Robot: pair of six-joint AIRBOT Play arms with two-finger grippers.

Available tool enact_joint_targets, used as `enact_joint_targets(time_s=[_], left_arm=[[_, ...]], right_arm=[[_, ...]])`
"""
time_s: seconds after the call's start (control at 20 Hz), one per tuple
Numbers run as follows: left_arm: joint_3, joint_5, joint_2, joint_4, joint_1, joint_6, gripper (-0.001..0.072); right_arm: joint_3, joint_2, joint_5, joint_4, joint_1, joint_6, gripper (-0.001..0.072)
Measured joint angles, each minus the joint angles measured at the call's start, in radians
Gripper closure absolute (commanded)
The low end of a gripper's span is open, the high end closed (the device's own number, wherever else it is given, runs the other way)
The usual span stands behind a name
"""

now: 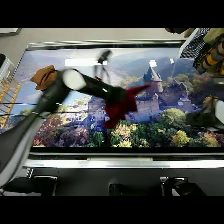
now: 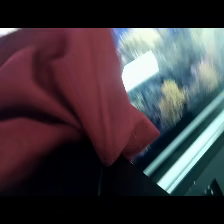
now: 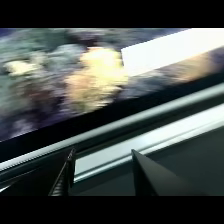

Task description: Fold the clothes and pants, and hang the long-sleeved shirts on hangers.

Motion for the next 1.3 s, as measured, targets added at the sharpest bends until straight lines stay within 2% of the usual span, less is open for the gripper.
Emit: enact_joint_targets(time_s=[0.15, 0.2, 0.25, 0.3, 0.35, 0.4, 0.5, 0.6, 0.7, 0.75, 0.9, 1.0, 1.3], left_arm=[[0.005, 0.015, -0.130, -0.012, -0.099, -0.032, 0.0687], [0.005, 0.008, -0.168, -0.014, -0.118, -0.042, 0.0636], [0.006, -0.002, -0.197, -0.018, -0.128, -0.056, 0.0468], [0.007, -0.013, -0.219, -0.025, -0.133, -0.060, 0.0185], [0.007, -0.028, -0.231, -0.030, -0.132, -0.065, 0.0026], [0.008, -0.042, -0.236, -0.032, -0.123, -0.070, 0.0027], [0.008, -0.087, -0.223, -0.033, -0.084, -0.075, 0.0027], [0.008, -0.147, -0.180, -0.025, -0.023, -0.069, 0.0028], [0.008, -0.216, -0.119, 0.008, 0.053, -0.051, 0.0030], [0.009, -0.246, -0.086, 0.025, 0.092, -0.039, 0.0031], [0.009, -0.320, 0.008, 0.073, 0.217, -0.016, 0.0031], [0.009, -0.348, 0.047, 0.089, 0.286, -0.010, 0.0031], [0.009, -0.375, 0.081, 0.103, 0.388, -0.002, 0.0031]], right_arm=[[0.000, 0.067, 0.017, -0.074, 0.000, 0.016, 0.0298], [0.000, 0.080, 0.018, -0.085, 0.000, 0.023, 0.0298], [0.000, 0.089, 0.019, -0.093, 0.000, 0.027, 0.0296], [-0.002, 0.094, 0.015, -0.094, 0.000, 0.039, 0.0295], [-0.005, 0.096, 0.004, -0.084, 0.000, 0.059, 0.0271], [-0.009, 0.095, -0.016, -0.058, 0.000, 0.090, 0.0225], [-0.012, 0.080, -0.076, 0.017, 0.000, 0.163, 0.0218], [-0.006, 0.047, -0.151, 0.121, -0.018, 0.237, 0.0123], [0.026, -0.005, -0.213, 0.271, -0.110, 0.269, 0.0125], [0.042, -0.035, -0.244, 0.370, -0.186, 0.251, 0.0125], [0.065, -0.137, -0.302, 0.648, -0.446, 0.077, 0.0125], [0.051, -0.211, -0.322, 0.755, -0.563, -0.059, 0.0125], [-0.059, -0.459, -0.449, 0.956, -0.672, -0.414, 0.0129]])
